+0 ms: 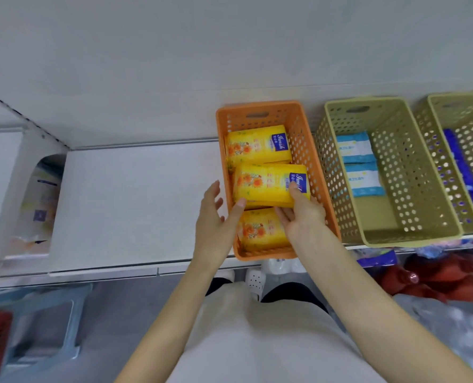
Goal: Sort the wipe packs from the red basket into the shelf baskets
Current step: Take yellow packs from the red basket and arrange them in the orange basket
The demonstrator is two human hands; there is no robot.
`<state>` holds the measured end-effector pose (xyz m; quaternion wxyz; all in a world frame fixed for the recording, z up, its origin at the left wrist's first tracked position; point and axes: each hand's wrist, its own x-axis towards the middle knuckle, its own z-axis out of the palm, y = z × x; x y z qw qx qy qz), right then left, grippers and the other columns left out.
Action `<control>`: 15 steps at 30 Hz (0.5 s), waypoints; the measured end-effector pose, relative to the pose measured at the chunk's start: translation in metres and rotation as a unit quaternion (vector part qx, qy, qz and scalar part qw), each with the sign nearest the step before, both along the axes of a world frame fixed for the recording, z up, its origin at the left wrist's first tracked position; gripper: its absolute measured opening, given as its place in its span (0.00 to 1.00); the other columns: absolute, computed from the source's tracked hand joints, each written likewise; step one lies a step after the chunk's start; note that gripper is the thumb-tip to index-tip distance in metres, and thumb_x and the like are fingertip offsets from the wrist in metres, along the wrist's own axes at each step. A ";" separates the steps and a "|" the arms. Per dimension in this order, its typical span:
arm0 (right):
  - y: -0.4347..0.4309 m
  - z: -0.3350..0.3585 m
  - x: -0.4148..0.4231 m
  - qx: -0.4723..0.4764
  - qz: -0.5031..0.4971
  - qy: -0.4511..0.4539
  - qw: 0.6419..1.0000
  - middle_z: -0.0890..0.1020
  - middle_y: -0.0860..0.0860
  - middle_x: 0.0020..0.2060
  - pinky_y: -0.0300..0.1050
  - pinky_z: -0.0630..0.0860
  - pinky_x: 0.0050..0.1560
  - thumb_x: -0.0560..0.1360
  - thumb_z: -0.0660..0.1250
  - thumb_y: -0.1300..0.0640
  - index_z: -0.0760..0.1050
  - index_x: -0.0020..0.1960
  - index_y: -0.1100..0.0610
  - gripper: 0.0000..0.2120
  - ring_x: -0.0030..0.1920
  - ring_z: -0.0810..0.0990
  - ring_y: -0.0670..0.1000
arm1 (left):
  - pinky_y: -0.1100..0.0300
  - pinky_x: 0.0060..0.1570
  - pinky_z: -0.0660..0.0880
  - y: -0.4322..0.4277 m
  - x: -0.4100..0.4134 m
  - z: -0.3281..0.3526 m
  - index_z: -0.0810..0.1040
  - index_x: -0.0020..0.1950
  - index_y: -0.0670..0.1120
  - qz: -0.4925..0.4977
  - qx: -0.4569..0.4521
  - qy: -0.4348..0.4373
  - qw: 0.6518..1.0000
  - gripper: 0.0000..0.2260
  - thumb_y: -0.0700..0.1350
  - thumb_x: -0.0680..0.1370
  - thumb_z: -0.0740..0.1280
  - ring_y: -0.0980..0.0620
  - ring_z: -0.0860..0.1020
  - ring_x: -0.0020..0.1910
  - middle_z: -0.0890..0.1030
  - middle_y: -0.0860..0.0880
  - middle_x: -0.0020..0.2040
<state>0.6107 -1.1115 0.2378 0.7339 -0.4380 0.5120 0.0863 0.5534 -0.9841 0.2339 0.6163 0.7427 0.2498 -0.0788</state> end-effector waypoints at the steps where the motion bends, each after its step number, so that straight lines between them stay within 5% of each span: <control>1: 0.003 -0.003 0.004 -0.029 0.015 -0.001 0.999 0.79 0.53 0.57 0.45 0.79 0.40 0.75 0.70 0.57 0.74 0.63 0.54 0.17 0.56 0.79 0.55 | 0.52 0.65 0.70 -0.001 0.000 -0.004 0.59 0.75 0.52 -0.007 -0.004 0.006 1.000 0.28 0.53 0.77 0.66 0.54 0.68 0.69 0.66 0.53 0.73; 5: 0.004 -0.013 0.015 -0.060 0.080 0.014 0.995 0.76 0.55 0.60 0.44 0.77 0.32 0.77 0.68 0.56 0.72 0.65 0.54 0.18 0.55 0.78 0.57 | 0.49 0.62 0.74 -0.005 -0.003 -0.016 0.60 0.75 0.54 -0.017 -0.063 0.026 0.998 0.26 0.54 0.79 0.63 0.51 0.71 0.68 0.70 0.53 0.70; 10: 0.001 -0.015 0.023 -0.011 0.088 -0.003 0.996 0.76 0.57 0.62 0.48 0.80 0.50 0.74 0.69 0.64 0.70 0.66 0.61 0.21 0.39 0.77 0.51 | 0.49 0.60 0.76 -0.006 -0.003 -0.021 0.64 0.72 0.55 -0.014 -0.097 0.024 0.995 0.22 0.55 0.79 0.61 0.52 0.75 0.63 0.74 0.54 0.66; 15: -0.001 -0.019 0.019 0.008 0.037 0.006 0.999 0.74 0.58 0.64 0.46 0.78 0.52 0.76 0.67 0.66 0.68 0.67 0.62 0.21 0.56 0.78 0.56 | 0.51 0.58 0.77 -0.006 -0.003 -0.022 0.65 0.71 0.55 -0.001 -0.106 0.027 0.994 0.21 0.55 0.78 0.62 0.52 0.75 0.63 0.74 0.53 0.66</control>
